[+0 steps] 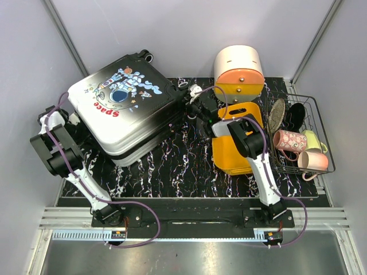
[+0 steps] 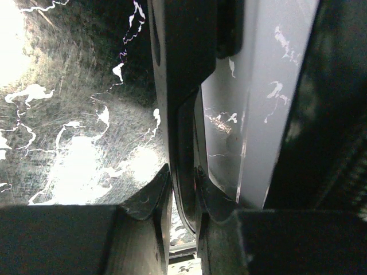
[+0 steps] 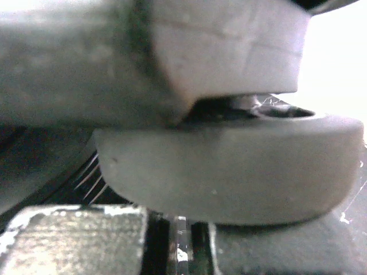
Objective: Open, take out, and arrange the luggage
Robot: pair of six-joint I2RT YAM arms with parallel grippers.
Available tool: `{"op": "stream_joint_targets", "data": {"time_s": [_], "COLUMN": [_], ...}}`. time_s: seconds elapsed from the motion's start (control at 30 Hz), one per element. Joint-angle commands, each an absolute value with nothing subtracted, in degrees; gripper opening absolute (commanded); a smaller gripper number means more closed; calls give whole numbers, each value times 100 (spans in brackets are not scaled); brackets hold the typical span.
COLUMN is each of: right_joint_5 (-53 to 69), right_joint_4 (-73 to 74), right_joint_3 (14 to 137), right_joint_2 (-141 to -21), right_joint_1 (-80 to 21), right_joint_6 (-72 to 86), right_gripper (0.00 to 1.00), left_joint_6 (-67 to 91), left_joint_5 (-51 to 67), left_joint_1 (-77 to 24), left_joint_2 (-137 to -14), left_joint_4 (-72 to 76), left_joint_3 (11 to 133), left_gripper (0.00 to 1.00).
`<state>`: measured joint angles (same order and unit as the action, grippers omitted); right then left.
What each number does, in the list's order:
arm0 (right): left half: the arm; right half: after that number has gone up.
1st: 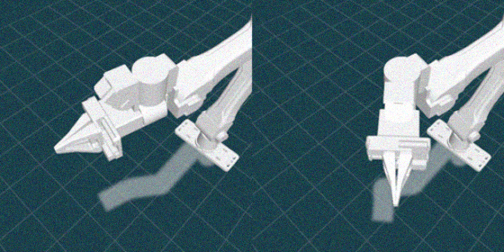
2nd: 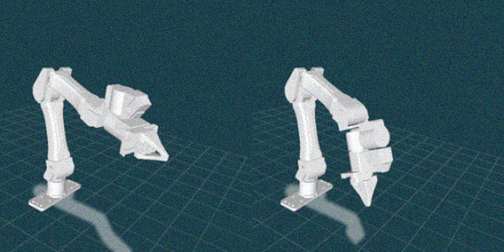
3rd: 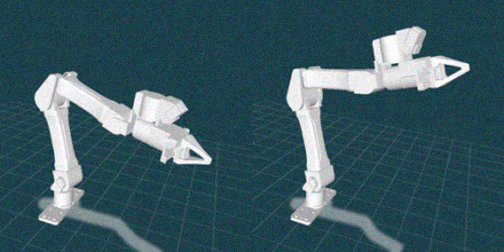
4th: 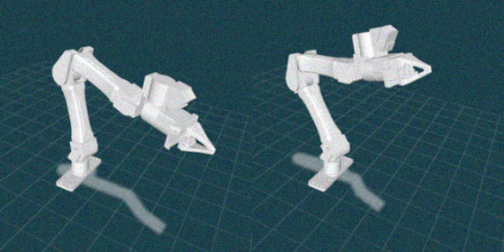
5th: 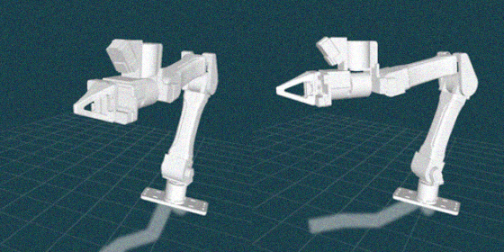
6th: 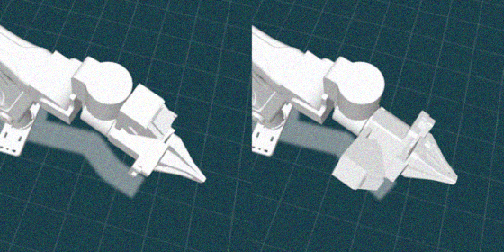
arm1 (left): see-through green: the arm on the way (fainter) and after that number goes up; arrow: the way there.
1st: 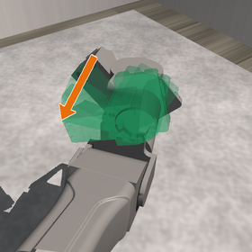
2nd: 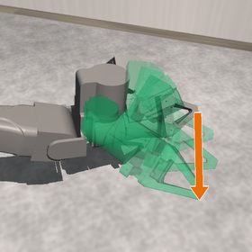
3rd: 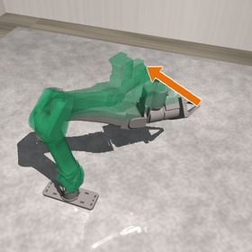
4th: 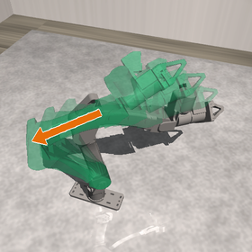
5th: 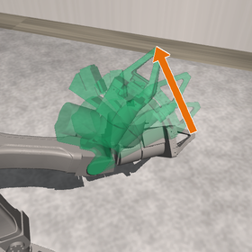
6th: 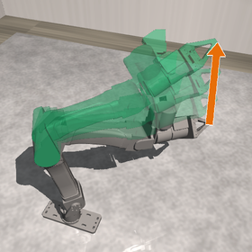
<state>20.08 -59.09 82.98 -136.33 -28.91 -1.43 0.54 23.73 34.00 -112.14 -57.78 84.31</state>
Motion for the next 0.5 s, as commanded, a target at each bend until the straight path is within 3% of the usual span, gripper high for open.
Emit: {"op": "stream_joint_targets", "data": {"time_s": [0.0, 0.2, 0.37, 0.47], "right_joint_5": [1055, 853, 747, 914], "right_joint_4": [-7593, -7839, -8051, -7946], "right_joint_3": [8947, 8605, 7929, 7577], "right_joint_2": [-13921, -13729, -13238, -12921], "right_joint_1": [-2953, -3006, -2936, -2813], "right_joint_6": [-325, -299, -817, -835], "right_gripper": [14, 25, 46, 56], "left_joint_6": [-888, -853, -730, -668], "left_joint_5": [2751, 2777, 2847, 2900], "left_joint_1": [2839, 2830, 2830, 2830], "left_joint_2": [-11268, -11206, -11092, -10943], "left_joint_4": [-4975, -4983, -4975, -5010], "left_joint_3": [8684, 8648, 8763, 8789], "left_gripper": [0, 0, 1, 20]}}
